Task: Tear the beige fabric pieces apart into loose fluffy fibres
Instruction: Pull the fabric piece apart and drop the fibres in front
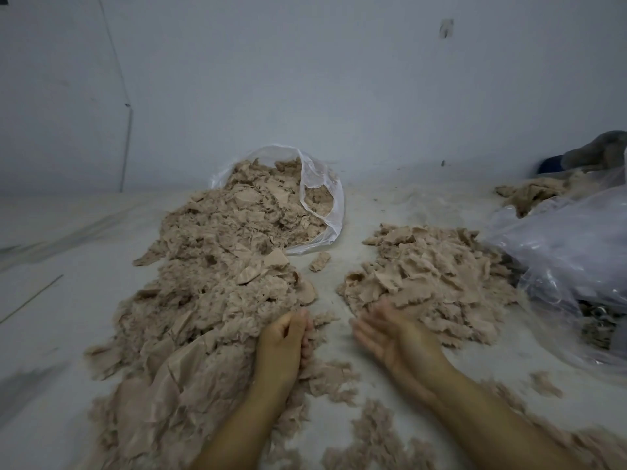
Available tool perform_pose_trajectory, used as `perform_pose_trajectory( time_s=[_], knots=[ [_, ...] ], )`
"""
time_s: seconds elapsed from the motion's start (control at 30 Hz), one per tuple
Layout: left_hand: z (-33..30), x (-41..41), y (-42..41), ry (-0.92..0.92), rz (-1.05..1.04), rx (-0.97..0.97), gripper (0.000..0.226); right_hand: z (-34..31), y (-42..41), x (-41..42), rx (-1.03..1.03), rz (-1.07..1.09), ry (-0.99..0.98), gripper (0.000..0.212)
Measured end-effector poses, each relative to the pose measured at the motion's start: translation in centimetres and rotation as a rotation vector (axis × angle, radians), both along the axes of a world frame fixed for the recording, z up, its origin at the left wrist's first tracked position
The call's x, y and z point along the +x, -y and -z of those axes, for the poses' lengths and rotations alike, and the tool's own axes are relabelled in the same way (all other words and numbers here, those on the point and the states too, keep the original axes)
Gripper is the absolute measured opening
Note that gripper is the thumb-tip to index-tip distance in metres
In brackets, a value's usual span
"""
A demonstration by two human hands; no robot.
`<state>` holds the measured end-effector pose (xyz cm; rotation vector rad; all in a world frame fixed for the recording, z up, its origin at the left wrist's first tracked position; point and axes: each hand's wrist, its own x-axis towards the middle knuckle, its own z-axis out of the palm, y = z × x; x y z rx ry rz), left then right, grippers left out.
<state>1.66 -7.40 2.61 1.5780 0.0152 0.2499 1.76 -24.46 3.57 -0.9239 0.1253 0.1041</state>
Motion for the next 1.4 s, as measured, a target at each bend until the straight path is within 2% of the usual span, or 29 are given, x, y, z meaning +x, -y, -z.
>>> perform_pose_trajectory(
  time_s=[0.03,0.1,0.17,0.2,0.27,0.3,0.37,0.43,0.53,0.6,0.67,0.73,0.83,0.9,1.03,1.17,1.23,1.33,1.4],
  knots=[
    [0.1,0.0,0.0,0.052,-0.014,0.048,0.034,0.3,-0.8,0.1,-0.145,-0.049,-0.021,0.024],
    [0.3,0.0,-0.1,0.157,-0.036,0.153,0.033,0.9,-2.2,0.8,-0.639,-0.05,0.043,0.024],
    [0.5,0.0,-0.3,0.249,-0.065,0.29,0.029,1.0,-3.0,2.2,-1.171,-0.057,0.243,0.041],
    [0.6,0.0,-0.4,0.296,-0.077,0.382,0.025,0.8,-3.3,2.9,-1.349,-0.098,0.338,0.05],
    [0.7,-0.1,-0.5,0.386,-0.09,0.6,0.018,0.5,-4.0,3.8,-1.507,-0.216,0.45,0.054],
    [0.8,0.1,-0.6,0.395,-0.083,0.696,0.021,0.5,-4.3,3.9,-1.538,-0.261,0.489,0.045],
    [1.3,0.5,-0.8,0.308,-0.03,0.81,0.036,0.8,-4.6,3.4,-1.524,-0.256,0.568,0.019],
    [1.7,0.7,-1.2,0.187,0.03,0.841,0.048,1.4,-4.0,2.4,-1.446,-0.209,0.579,0.01],
    [2.1,0.9,-1.4,0.149,0.077,0.864,0.052,2.1,-1.9,0.5,-1.283,-0.193,0.491,0.023],
    [2.0,1.1,-1.6,0.148,0.102,0.845,0.047,2.1,-0.4,-0.5,-0.983,-0.15,0.342,0.027],
    [1.7,1.0,-1.6,0.168,0.119,0.762,0.038,1.9,0.4,-0.8,-0.715,-0.12,0.203,0.026],
    [1.3,0.5,-1.0,0.187,0.178,0.612,0.037,1.6,0.5,-0.9,-0.609,-0.14,0.146,0.019],
    [0.9,-0.3,0.1,0.119,0.296,0.418,0.036,1.4,0.2,-1.3,-0.574,-0.19,0.204,0.018],
    [0.7,-0.2,0.4,0.143,0.244,0.393,0.02,1.3,0.2,-1.5,-0.563,-0.167,0.236,0.028],
    [0.3,0.3,0.0,0.114,0.079,0.291,0.019,1.5,0.2,-1.4,-0.604,-0.102,0.247,0.043],
    [0.5,0.5,-0.1,0.1,0.062,0.262,0.018,1.5,0.5,-1.3,-0.519,-0.121,0.241,0.038],
    [0.2,0.1,0.0,0.101,0.072,0.24,0.019,1.5,0.7,-1.1,-0.531,-0.021,0.254,0.034],
    [-0.3,-0.7,0.2,0.105,0.188,0.248,0.03,1.4,0.8,-0.8,-0.689,0.205,0.398,0.014],
    [-0.5,-1.2,0.3,0.043,0.325,0.286,0.038,1.5,0.7,-0.9,-0.779,0.273,0.533,0.021]
  ],
)
